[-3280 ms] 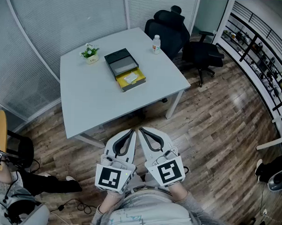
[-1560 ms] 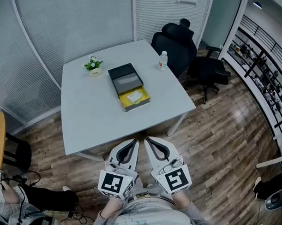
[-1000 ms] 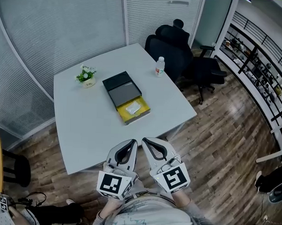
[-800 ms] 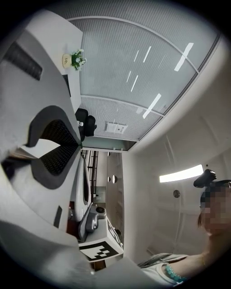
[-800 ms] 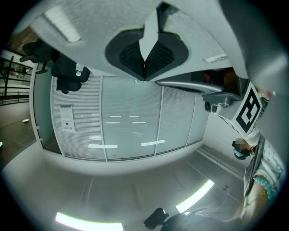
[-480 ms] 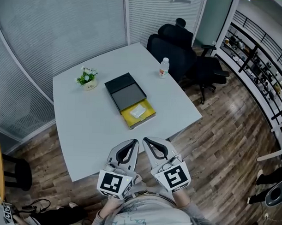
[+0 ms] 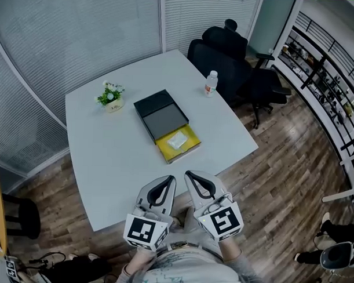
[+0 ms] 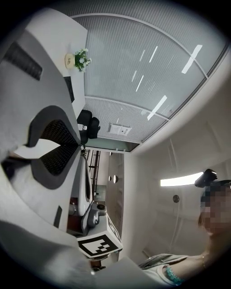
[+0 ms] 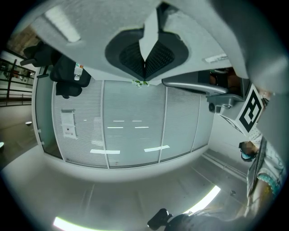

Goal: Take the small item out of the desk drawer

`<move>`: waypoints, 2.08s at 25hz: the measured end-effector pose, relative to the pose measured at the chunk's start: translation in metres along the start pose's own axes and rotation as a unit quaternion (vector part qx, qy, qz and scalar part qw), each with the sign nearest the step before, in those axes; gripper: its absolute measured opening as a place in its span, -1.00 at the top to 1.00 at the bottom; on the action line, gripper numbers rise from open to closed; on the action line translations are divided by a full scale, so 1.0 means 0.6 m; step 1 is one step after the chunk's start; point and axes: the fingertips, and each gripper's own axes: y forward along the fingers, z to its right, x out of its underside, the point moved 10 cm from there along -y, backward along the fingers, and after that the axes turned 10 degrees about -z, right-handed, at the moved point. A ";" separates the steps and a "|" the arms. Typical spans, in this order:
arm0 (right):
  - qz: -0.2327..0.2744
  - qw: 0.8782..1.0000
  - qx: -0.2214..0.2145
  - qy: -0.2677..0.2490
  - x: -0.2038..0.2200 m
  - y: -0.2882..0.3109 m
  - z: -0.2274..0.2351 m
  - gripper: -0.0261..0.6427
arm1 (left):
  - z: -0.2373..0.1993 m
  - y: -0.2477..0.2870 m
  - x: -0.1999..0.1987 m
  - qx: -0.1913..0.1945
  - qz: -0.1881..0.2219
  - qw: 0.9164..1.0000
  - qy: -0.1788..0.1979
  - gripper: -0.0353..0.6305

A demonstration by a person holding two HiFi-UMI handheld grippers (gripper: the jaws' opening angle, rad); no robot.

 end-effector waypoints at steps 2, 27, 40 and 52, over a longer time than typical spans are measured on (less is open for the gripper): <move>0.003 1.000 -0.002 -0.004 0.002 0.013 0.014 0.91 | -0.009 0.011 0.000 -0.005 -0.001 1.000 0.000 0.90; 0.038 0.988 -0.144 -0.044 -0.065 0.198 0.262 0.91 | -0.078 0.244 -0.111 -0.128 0.020 0.992 -0.001 0.90; 0.037 0.970 -0.228 -0.070 -0.078 0.249 0.329 0.91 | -0.084 0.302 -0.121 -0.212 0.027 0.977 -0.002 0.90; 0.024 0.968 -0.229 -0.098 -0.067 0.280 0.338 0.91 | -0.115 0.306 -0.125 -0.220 0.014 0.975 -0.001 0.90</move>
